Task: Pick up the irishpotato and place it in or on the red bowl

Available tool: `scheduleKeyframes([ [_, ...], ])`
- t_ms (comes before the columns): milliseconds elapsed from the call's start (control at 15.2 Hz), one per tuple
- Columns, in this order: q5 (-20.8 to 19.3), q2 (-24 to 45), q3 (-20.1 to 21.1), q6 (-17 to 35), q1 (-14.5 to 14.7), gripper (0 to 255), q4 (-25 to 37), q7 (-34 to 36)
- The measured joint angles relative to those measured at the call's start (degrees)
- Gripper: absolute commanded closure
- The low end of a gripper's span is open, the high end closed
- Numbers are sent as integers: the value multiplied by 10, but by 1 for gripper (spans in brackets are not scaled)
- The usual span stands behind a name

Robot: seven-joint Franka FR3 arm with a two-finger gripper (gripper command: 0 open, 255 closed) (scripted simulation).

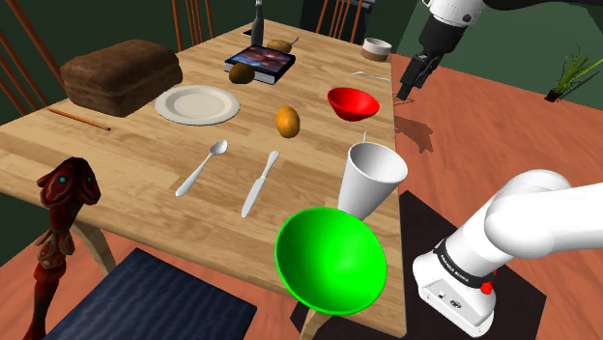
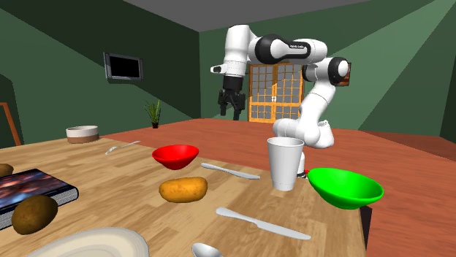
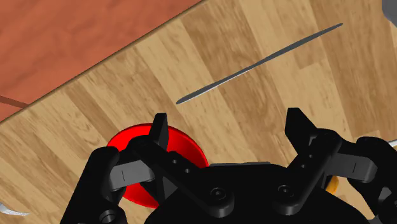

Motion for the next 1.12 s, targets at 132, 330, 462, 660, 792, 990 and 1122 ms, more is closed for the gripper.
scheduleKeyframes([
  [132, 5, 9, 4, 3, 0, 0, 3, 9],
  [330, 29, 51, 24, 21, 1, 0, 15, 56],
  [462, 46, 84, 38, 36, 1, 0, 23, 91],
  [660, 71, 145, 60, 64, 2, 0, 45, 147],
  [792, 85, 187, 73, 80, 2, 0, 65, 181],
  [990, 103, 248, 88, 98, 2, 0, 100, 229],
  [1122, 115, 288, 100, 111, 5, 0, 122, 266],
])
